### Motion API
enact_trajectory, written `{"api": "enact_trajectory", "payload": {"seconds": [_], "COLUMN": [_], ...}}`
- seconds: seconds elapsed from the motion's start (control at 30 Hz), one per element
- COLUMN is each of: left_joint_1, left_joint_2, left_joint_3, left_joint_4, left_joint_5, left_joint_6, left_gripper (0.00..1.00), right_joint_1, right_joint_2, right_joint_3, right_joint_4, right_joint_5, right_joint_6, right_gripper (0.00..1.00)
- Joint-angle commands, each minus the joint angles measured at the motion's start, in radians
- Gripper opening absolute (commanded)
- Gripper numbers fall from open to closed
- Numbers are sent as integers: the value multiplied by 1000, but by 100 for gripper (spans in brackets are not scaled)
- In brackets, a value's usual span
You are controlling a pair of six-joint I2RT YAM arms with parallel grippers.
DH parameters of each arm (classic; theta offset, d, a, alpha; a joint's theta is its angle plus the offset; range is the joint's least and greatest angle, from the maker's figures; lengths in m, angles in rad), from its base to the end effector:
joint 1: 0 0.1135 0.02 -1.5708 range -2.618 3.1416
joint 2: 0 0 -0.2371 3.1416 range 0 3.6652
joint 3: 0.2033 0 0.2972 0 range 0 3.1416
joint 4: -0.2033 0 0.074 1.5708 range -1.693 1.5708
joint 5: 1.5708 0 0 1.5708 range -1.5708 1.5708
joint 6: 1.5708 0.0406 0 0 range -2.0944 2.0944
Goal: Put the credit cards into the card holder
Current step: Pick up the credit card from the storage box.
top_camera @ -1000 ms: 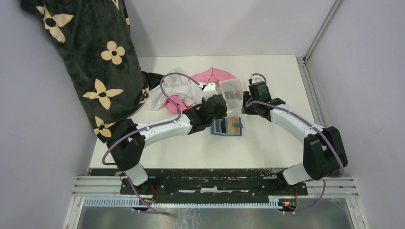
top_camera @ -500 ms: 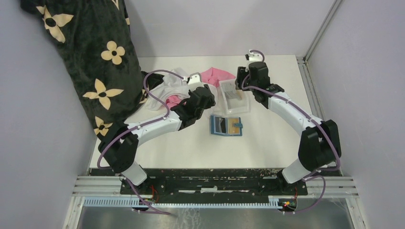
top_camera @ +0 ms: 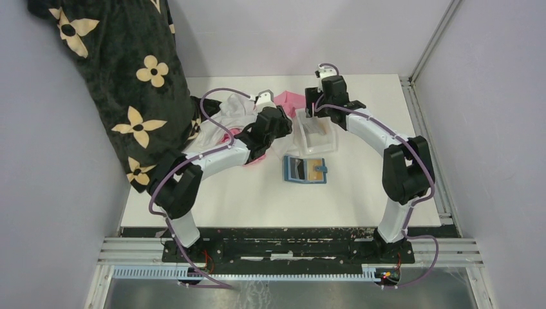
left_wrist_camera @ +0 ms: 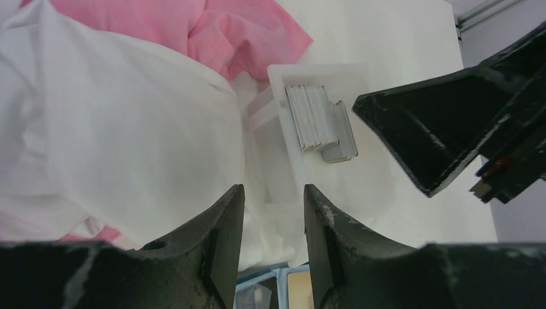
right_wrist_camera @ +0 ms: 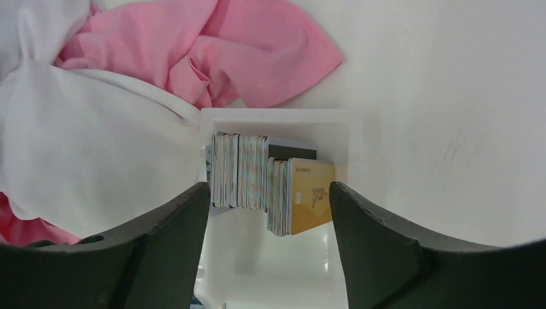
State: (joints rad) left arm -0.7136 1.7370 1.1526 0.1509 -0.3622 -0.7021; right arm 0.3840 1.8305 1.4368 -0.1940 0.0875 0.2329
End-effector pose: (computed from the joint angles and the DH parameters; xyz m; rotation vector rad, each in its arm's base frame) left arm 0.3396 -0.2750 0.1898 -0.2229 2.0048 -0.5538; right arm 0.4352 0.1720 0.2229 -0.1129 2.1647 0.2618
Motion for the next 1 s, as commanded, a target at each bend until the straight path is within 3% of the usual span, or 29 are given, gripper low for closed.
{"api": "enact_trajectory", "payload": {"seconds": [0.0,0.17,0.97], "left_joint_1": [14,23,43], "left_joint_2": [57,122,281], "left_joint_3": [72,131,247], "left_joint_4": [83,90,94], "left_joint_5": [82,135,270], "left_joint_6": [31,27,9], "left_gripper": [46,45,44], "right_joint_1": [-11,-24,-112], "right_joint_2": [45,82,177], "right_joint_3": [71,93,49], "right_joint_4": [-32,-47,-28], "right_joint_5": [0,-24,-301], "right_joint_6": [-19,1,230], "right_gripper": [71,64,57]}}
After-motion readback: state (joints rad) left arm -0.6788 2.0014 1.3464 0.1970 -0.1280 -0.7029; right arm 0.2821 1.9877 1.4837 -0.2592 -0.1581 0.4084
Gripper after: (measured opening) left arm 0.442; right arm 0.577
